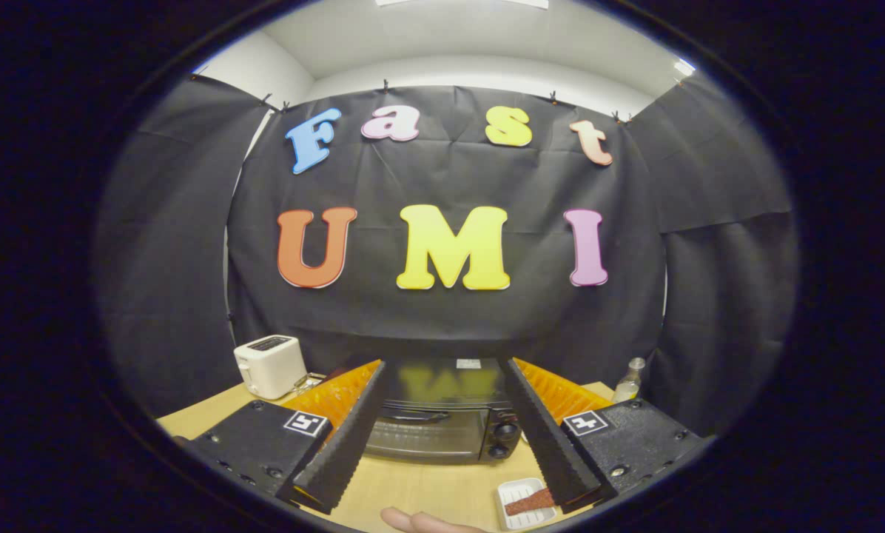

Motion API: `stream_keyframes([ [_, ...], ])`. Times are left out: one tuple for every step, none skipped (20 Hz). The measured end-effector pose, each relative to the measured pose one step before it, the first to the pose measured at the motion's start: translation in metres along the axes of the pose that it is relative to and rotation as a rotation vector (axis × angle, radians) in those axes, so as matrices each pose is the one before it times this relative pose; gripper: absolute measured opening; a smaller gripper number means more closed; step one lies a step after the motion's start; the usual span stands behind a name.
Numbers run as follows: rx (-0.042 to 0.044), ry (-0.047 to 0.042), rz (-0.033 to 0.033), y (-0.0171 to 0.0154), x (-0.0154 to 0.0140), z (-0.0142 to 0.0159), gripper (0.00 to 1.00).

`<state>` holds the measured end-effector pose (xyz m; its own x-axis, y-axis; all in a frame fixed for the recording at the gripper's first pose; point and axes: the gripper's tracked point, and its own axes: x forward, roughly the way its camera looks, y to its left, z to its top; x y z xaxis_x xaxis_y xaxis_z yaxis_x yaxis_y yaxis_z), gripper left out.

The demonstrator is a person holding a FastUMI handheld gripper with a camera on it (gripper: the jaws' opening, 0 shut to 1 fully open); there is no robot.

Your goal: Open the toaster oven, put the food inside, and close the toaster oven door.

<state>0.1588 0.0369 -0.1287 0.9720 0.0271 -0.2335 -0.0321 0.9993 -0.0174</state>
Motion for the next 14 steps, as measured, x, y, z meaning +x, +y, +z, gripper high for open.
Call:
stream_keyframes([
  [0.00444,0.03174,0.01487,0.00713,0.01323,-0.00821,1.0],
  [0.00152,0.02293,-0.00479,0.00236,0.01404,-0.00609,1.0],
  [-0.00027,0.01675,-0.00388,0.00328,0.01272,-0.00317,1.0],
  [-0.00168,0.0175,-0.00055,0.0041,0.01231,-0.00592,1.0],
  [-0.00184,0.0202,0.00407,0.00489,0.01081,-0.00557,1.0],
  [-0.00167,0.01965,0.0025,0.00546,0.0105,-0.0058,1.0],
  [-0.00148,0.02242,-0.0019,0.00424,0.01014,-0.00509,1.0],
  [-0.00156,0.03058,-0.00551,0.00283,0.01032,-0.00859,1.0],
  [-0.00335,0.03757,-0.00865,0.00158,0.00858,-0.00938,1.0],
  [-0.00453,0.03351,-0.0039,0.00305,0.00791,-0.00914,1.0],
  [-0.00407,0.01845,-0.00982,0.00107,0.00745,-0.00383,1.0],
  [-0.00263,0.01702,-0.01771,-0.00098,0.00753,-0.00457,1.0],
  [-0.0086,0.02634,-0.01194,-0.00083,0.00582,-0.006,1.0],
  [-0.00982,0.03015,-0.00794,0.00149,0.00627,-0.009,1.0],
])
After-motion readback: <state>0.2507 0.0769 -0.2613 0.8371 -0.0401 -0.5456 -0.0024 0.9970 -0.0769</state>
